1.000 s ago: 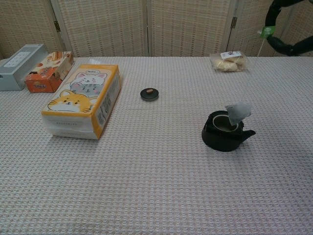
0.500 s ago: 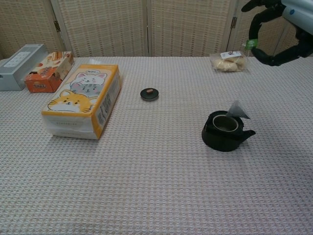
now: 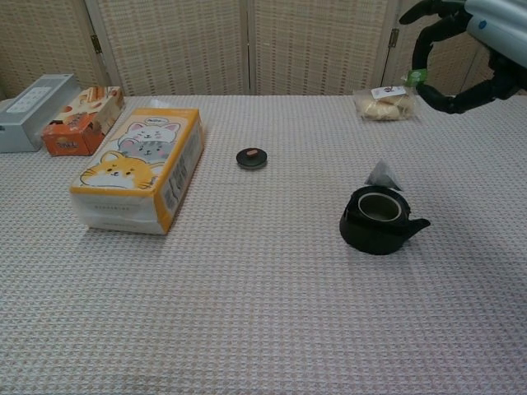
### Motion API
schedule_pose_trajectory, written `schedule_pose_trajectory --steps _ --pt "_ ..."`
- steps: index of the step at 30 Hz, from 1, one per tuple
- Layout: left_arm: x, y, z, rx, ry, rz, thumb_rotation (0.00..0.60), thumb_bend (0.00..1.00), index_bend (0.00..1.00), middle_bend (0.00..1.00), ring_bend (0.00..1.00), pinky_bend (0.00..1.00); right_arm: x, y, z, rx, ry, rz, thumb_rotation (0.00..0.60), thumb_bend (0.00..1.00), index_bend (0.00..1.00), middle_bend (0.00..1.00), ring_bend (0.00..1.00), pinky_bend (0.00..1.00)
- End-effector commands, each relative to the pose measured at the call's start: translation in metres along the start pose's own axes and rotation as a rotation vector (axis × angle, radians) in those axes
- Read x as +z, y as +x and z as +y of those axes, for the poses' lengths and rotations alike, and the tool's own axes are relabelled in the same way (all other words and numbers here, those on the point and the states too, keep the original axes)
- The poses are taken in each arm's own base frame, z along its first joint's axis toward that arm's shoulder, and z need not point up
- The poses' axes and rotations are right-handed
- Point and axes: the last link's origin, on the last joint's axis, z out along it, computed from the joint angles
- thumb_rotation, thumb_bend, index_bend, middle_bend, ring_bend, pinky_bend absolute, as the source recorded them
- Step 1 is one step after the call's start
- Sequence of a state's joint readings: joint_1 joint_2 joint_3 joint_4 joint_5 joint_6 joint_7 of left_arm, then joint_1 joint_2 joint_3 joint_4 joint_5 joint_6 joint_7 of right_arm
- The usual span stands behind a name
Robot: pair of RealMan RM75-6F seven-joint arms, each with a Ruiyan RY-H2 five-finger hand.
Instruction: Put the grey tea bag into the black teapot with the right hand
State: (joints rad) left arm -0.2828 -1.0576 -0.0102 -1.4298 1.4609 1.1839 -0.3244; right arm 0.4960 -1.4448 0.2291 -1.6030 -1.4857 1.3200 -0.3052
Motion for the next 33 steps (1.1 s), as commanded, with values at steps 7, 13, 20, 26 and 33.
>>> schedule_pose_trajectory --steps 7,13,20,26,33 --pt "0.0 0.0 0.001 0.0 -0.001 0.003 0.6 0.14 0.01 0.0 0.0 0.09 -0.004 0.001 -0.003 -0.007 0.018 0.001 0.6 0.4 0.62 0.13 0.0 0.0" --pt "-0.001 0.001 0.0 0.001 -0.002 0.004 0.6 0.14 0.01 0.0 0.0 0.09 -0.01 -0.005 -0.003 -0.036 0.031 -0.015 0.6 0.4 0.62 0.13 0.0 0.0" --pt "-0.002 0.0 0.0 0.003 0.001 0.006 0.6 0.14 0.01 0.0 0.0 0.09 -0.012 -0.02 0.006 -0.048 0.005 -0.07 0.6 0.4 0.62 0.13 0.0 0.0" --pt "0.0 0.0 -0.002 0.001 0.012 0.001 0.6 0.14 0.01 0.0 0.0 0.09 -0.002 -0.025 0.016 -0.05 -0.03 -0.077 0.6 0.4 0.62 0.13 0.0 0.0" --pt "0.003 -0.002 -0.001 0.006 0.015 -0.009 0.6 0.14 0.01 0.0 0.0 0.09 -0.004 -0.039 0.032 -0.04 -0.078 -0.142 0.6 0.4 0.62 0.13 0.0 0.0"
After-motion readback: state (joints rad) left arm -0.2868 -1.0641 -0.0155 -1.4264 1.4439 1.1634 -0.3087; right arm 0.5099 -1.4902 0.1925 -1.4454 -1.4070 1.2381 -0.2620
